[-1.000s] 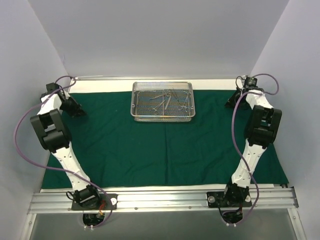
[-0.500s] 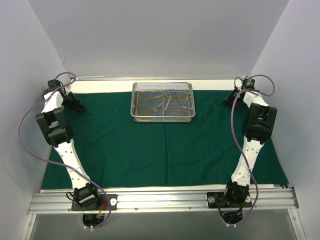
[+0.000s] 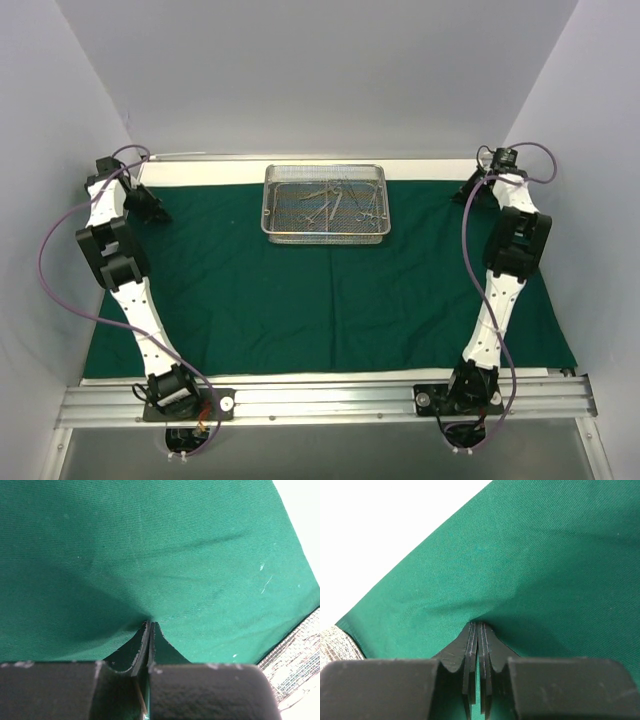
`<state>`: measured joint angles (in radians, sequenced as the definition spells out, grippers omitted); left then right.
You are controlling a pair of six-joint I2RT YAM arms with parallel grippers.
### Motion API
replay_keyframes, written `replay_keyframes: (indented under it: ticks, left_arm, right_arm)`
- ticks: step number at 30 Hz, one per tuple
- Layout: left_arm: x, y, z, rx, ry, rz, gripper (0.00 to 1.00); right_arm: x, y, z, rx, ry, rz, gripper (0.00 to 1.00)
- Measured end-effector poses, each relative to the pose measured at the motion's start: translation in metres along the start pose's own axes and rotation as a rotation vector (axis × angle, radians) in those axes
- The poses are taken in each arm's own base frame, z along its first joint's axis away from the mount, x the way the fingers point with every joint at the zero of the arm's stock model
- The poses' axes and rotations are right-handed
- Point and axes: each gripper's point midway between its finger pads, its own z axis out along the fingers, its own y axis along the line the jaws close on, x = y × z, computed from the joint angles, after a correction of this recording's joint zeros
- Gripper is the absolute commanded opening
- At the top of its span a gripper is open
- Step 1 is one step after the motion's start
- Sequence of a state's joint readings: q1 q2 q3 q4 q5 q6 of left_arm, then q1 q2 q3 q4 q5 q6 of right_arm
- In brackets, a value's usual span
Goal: Open and lay out the surgical kit
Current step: Smooth out the surgical kit at the center of the board.
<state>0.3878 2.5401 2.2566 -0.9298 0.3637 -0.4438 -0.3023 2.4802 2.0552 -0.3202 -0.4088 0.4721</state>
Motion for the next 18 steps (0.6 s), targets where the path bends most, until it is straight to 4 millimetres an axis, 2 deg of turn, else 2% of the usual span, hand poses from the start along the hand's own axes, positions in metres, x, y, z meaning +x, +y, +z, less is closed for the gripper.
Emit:
replay_keyframes:
  ticks: [2,3,6,7,8,10,11,14,18]
  left_arm:
    - [0.0,0.0,0.0,-0.002,0.001,0.004,0.03]
    - [0.0,0.0,0.0,-0.002,0.0,0.005,0.07]
    - [0.0,0.001,0.0,-0.003,0.0,0.01,0.25]
    - [0.0,0.0,-0.001,0.0,0.0,0.01,0.36]
    - [-0.001,-0.001,-0.002,0.004,-0.002,0.013,0.4]
    - [-0.003,-0.004,-0.007,0.005,-0.009,0.013,0.48]
    - [-0.005,-0.006,-0.01,0.005,-0.015,0.016,0.49]
    - [-0.012,-0.014,-0.021,0.012,-0.039,0.02,0.57]
    - [-0.019,-0.04,-0.051,0.054,-0.093,0.033,0.62]
  right_arm:
    - [0.0,0.001,0.0,0.002,0.003,-0.006,0.03]
    - [0.0,0.001,0.0,0.003,0.003,-0.012,0.08]
    - [0.001,0.007,0.0,0.004,0.002,-0.044,0.16]
    - [0.001,0.008,0.0,0.008,-0.001,-0.052,0.2]
    - [0.0,0.011,-0.001,0.009,-0.004,-0.059,0.28]
    - [0.0,0.016,-0.001,0.007,-0.01,-0.074,0.32]
    - [-0.002,0.02,-0.001,0.005,-0.016,-0.079,0.33]
    - [-0.009,0.038,-0.007,-0.017,-0.04,-0.091,0.47]
    - [-0.015,0.066,-0.021,-0.06,-0.063,-0.109,0.59]
